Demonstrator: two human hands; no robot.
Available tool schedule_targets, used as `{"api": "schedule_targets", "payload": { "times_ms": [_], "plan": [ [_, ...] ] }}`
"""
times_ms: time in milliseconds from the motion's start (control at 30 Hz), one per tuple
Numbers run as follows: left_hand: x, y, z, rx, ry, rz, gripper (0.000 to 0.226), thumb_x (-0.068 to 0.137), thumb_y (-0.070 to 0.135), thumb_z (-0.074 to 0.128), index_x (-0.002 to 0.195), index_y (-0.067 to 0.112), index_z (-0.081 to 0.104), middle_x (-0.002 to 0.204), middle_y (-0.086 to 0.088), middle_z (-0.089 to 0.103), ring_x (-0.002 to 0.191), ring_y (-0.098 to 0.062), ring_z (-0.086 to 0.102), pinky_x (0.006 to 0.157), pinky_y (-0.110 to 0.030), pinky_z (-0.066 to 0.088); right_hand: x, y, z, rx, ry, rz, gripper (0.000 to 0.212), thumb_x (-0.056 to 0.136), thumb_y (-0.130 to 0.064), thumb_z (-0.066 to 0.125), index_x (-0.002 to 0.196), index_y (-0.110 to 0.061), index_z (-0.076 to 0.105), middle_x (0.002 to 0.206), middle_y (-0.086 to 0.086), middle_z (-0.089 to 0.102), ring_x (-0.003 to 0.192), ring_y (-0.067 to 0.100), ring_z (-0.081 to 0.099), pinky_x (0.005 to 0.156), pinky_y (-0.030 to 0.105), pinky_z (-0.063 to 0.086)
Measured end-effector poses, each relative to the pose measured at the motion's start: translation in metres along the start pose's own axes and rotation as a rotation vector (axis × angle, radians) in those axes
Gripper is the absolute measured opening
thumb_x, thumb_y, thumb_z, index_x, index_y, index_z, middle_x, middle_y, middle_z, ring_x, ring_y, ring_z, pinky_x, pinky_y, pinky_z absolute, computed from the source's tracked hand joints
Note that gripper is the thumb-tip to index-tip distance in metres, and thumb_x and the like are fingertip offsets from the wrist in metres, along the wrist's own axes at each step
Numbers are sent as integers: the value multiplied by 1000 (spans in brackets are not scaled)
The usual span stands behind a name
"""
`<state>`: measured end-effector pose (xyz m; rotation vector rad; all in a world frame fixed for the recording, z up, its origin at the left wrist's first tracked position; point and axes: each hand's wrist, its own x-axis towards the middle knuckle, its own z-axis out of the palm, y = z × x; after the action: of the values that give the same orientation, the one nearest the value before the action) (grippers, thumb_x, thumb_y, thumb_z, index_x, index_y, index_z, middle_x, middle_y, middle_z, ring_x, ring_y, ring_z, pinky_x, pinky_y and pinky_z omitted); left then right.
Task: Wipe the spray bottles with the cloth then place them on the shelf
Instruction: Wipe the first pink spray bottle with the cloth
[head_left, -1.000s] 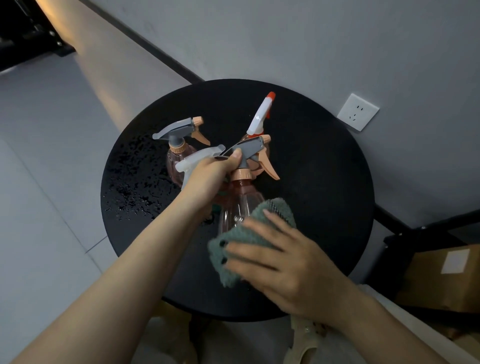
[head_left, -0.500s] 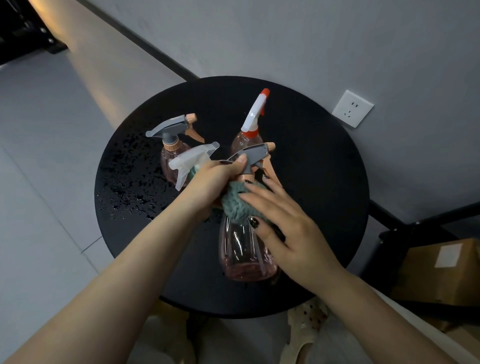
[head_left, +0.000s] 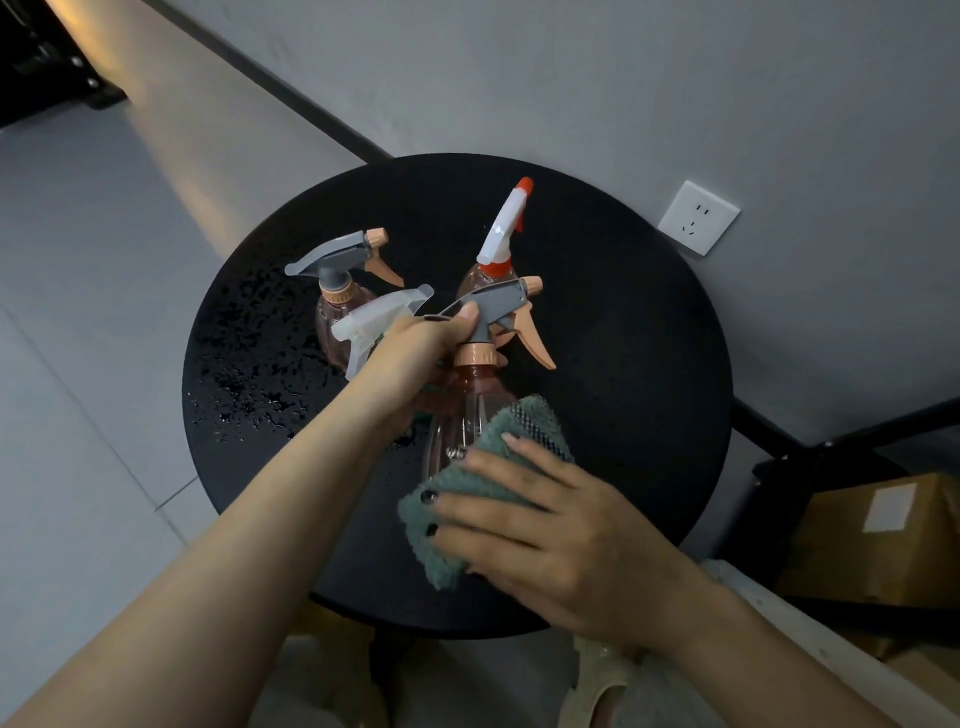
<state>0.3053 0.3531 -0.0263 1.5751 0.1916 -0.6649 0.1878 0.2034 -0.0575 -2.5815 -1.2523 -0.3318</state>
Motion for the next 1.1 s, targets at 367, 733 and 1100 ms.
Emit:
{"api": "schedule_targets", "payload": {
  "times_ms": [367,733,1100],
  "plan": [
    [4,-6,7,-203,-59,-13,30,93,25,53,74,6,65,62,-6,68,59,-18,64,65,-29,50,17,7,3,414,189,530,40,97,-26,42,137,-23,45,145,-10,41,144,11,19,114,28,25],
    [3,-2,0,-46,24,9,28,95,34,49,84,15,65,72,0,73,55,-9,66,42,-15,45,1,-3,8,18,-14,-5,30,98,-21,44,125,-17,59,134,-2,55,136,25,35,115,46,23],
    [6,-9,10,-168,-53,-45,30,94,28,52,76,7,64,62,-4,68,60,-16,64,61,-25,50,12,24,8,477,163,486,39,96,-28,44,135,-28,44,142,-17,40,143,10,21,111,29,27]
  ]
}}
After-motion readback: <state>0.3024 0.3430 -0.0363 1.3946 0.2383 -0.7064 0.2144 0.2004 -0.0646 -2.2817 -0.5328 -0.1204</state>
